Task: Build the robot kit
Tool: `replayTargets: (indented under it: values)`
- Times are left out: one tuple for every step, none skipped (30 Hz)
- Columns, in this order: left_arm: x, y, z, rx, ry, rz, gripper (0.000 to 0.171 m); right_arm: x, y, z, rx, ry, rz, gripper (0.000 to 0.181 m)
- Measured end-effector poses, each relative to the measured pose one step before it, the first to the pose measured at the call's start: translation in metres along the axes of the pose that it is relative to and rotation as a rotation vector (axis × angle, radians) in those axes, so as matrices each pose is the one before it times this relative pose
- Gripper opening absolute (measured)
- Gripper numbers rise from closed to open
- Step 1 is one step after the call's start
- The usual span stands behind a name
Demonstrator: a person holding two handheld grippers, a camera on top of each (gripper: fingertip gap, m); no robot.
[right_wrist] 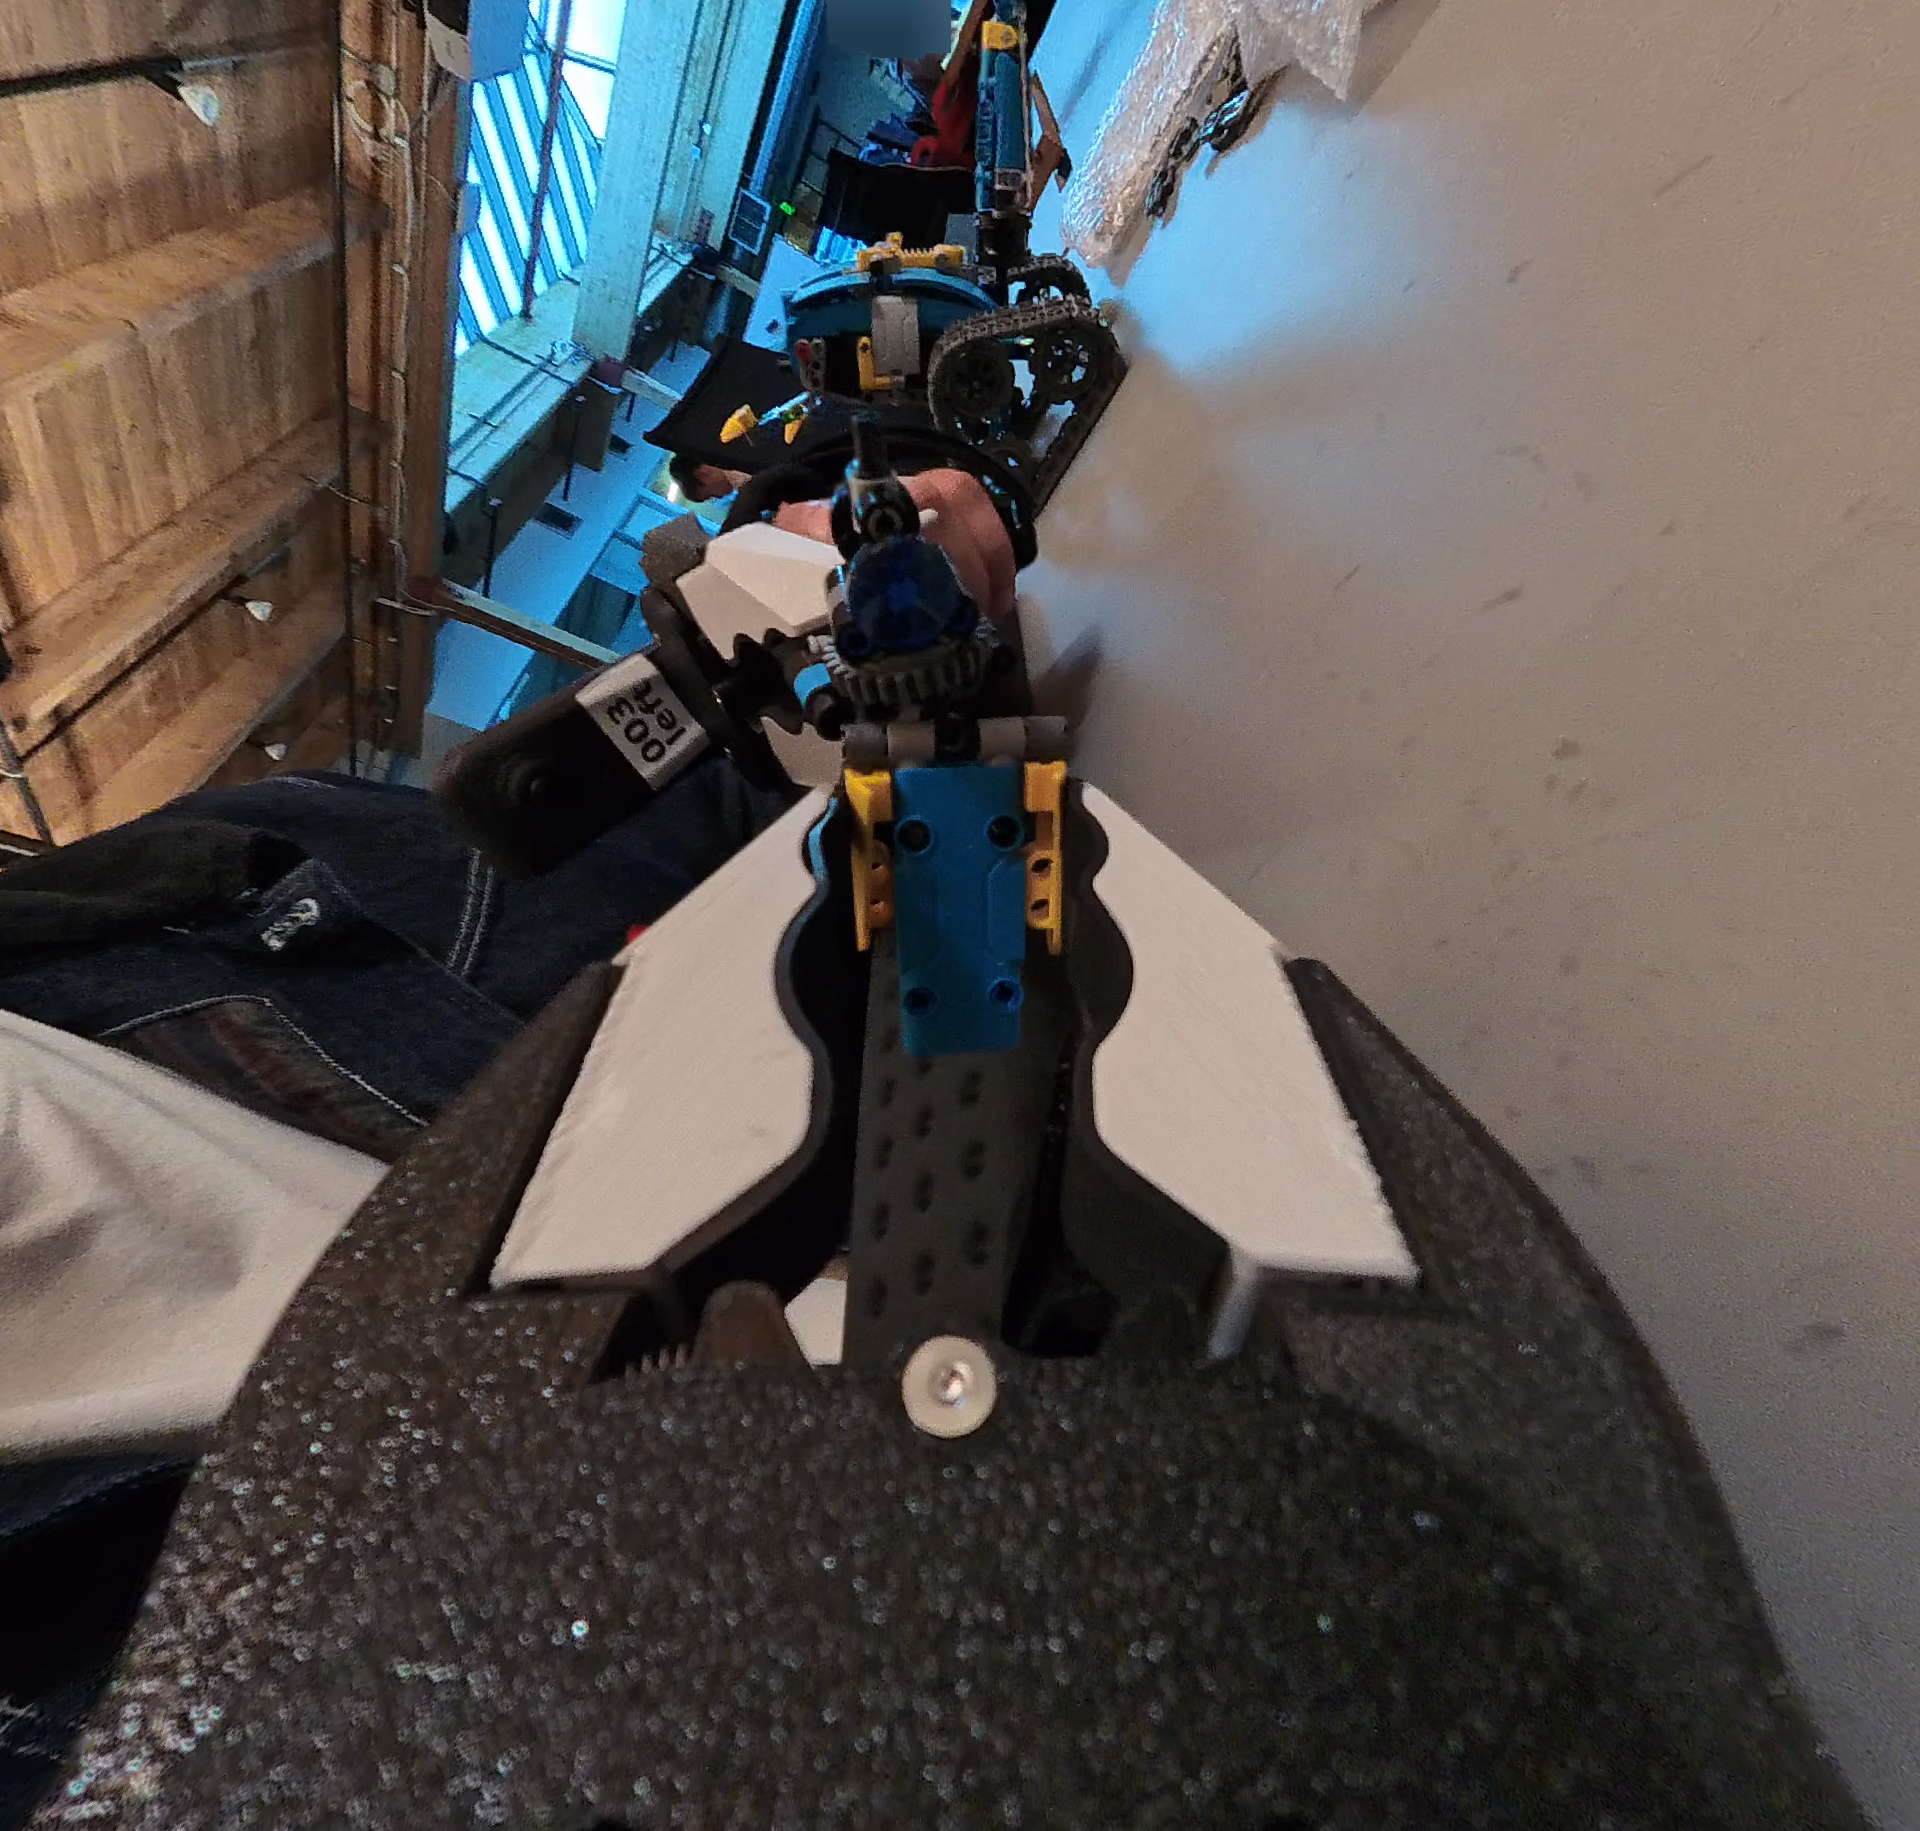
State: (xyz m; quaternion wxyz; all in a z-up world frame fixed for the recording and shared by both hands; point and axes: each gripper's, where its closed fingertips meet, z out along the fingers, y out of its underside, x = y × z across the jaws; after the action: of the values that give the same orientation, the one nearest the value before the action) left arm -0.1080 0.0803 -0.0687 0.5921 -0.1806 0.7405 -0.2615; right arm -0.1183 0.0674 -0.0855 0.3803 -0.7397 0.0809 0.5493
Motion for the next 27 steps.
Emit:
replayTargets:
  values:
    - [0.00001, 0.00017, -0.00012, 0.00188, 0.0016, -0.0046, 0.014, 0.00061, 0.00008, 0.00019, -0.0012, 0.0081, -0.0088, 0.039]
    - [-0.00129, -0.0012, -0.00035, 0.00619, -0.0067, -0.0054, 0.014, -0.00164, -0.00124, -0.0002, 0.0066, -0.0083, -0.0025, 0.039]
    - [-0.00126, -0.00132, 0.00033, 0.00308, -0.0052, -0.0196, 0.014, -0.00223, -0.00164, -0.00051, 0.0091, -0.0132, 0.0004, 0.039]
    - [-0.00008, -0.00007, 0.00088, -0.00629, -0.0002, -0.0217, 0.014, -0.00048, -0.00145, -0.00058, 0.0095, -0.0009, -0.0022, 0.039]
    - [-0.00012, 0.00043, 0.00059, -0.00507, -0.0024, -0.0025, 0.014, 0.00054, -0.00013, -0.00027, 0.0031, 0.0044, -0.0024, 0.039]
    - [-0.00038, 0.00056, 0.0006, -0.00198, -0.0046, -0.0018, 0.014, 0.00014, -0.00068, 0.0002, 0.0063, -0.0014, 0.0038, 0.039]
    - [-0.00048, 0.00046, 0.00057, -0.00614, -0.0021, -0.0123, 0.014, 0.00033, -0.00112, 0.00007, 0.0095, -0.0009, 0.004, 0.039]
    - [-0.00085, -0.00085, 0.00025, -0.00195, -0.0043, -0.0123, 0.014, -0.00102, -0.00088, 0.0001, 0.0079, -0.0099, 0.0065, 0.039]
    - [-0.00083, -0.00057, 0.00055, -0.00319, -0.0057, -0.0101, 0.014, -0.00154, -0.00146, -0.00036, 0.0099, -0.0144, 0.0094, 0.039]
    - [-0.00023, 0.00083, 0.00077, -0.01049, -0.0026, -0.0039, 0.014, 0.00089, -0.0015, -0.00076, 0.0112, 0.0033, 0.0027, 0.039]
    - [0.00036, 0.00092, 0.00071, -0.00649, -0.001, 0.0028, 0.014, 0.00152, -0.00065, -0.00056, 0.0051, 0.0087, -0.001, 0.039]
    - [0.00036, 0.00088, 0.0006, -0.00442, 0.0015, -0.0026, 0.014, 0.00078, -0.00066, -0.00056, 0.005, 0.0032, 0.0022, 0.039]
    - [-0.00018, 0.00089, 0.00064, -0.00728, 0.0004, -0.0085, 0.014, 0.00122, -0.00199, -0.00117, 0.0144, 0.0047, 0.0032, 0.039]
    - [-0.00037, 0.00019, 0.00076, -0.00444, -0.0028, -0.01, 0.014, 0.00036, -0.00181, -0.00094, 0.0126, 0.0003, 0.0036, 0.039]
    - [-0.00061, -0.00036, 0.00134, -0.00487, -0.0088, -0.0103, 0.014, -0.00026, -0.00067, -0.00019, 0.005, -0.0042, 0.0051, 0.039]
    - [-0.00142, -0.00087, 0.00149, -0.00817, -0.0162, -0.0033, 0.014, -0.00055, -0.00141, -0.00018, 0.0118, -0.0114, 0.0128, 0.04]
    - [-0.0017, -0.00092, 0.00113, -0.00727, -0.0172, -0.0006, 0.014, -0.00132, -0.0019, -0.00033, 0.0162, -0.02, 0.0212, 0.04]
    - [-0.00104, -0.00053, 0.00123, -0.00608, -0.0124, 0.0, 0.014, -0.00095, -0.00141, -0.00032, 0.0131, -0.0176, 0.0195, 0.039]
    - [-0.00022, 0.00048, 0.00122, -0.00725, -0.0053, -0.0031, 0.015, 0.0002, -0.00081, -0.00039, 0.0083, -0.0085, 0.0151, 0.04]
    - [-0.00055, 0.00018, 0.00088, -0.006, -0.0066, -0.0021, 0.015, 0.00034, -0.00128, -0.00041, 0.0123, -0.0045, 0.0106, 0.039]
    - [-0.0014, -0.00101, 0.00018, -0.00125, -0.0139, 0.0095, 0.014, -0.00115, -0.0009, 0.00025, 0.0102, -0.0153, 0.0132, 0.04]
    - [-0.00173, -0.00097, 0.00002, 0.00013, -0.0149, 0.0056, 0.014, -0.00211, -0.0007, 0.00061, 0.009, -0.0211, 0.014, 0.04]
    - [-0.00082, 0.00041, 0.00052, -0.00685, -0.0048, -0.0068, 0.014, -0.00023, -0.00164, 0.0001, 0.0135, -0.0036, 0.0043, 0.039]
    - [-0.00098, -0.00029, -0.00014, 0.00247, -0.001, -0.0038, 0.014, 0.00034, -0.00065, 0.00007, 0.004, 0.0055, -0.0075, 0.039]
    - [-0.00182, -0.0023, -0.00123, 0.02125, -0.0014, -0.0072, 0.015, -0.00248, 0.00038, 0.00051, -0.0054, -0.0072, -0.0109, 0.039]
    - [-0.00207, -0.00254, -0.00155, 0.0278, 0.0072, -0.0265, 0.015, -0.00359, -0.00064, 0.00063, -0.0003, -0.0092, -0.0162, 0.039]
    - [-0.00232, -0.00129, -0.00154, 0.02426, 0.0179, -0.0514, 0.015, -0.00257, -0.00137, 0.00011, 0.0033, 0.0033, -0.0263, 0.04]
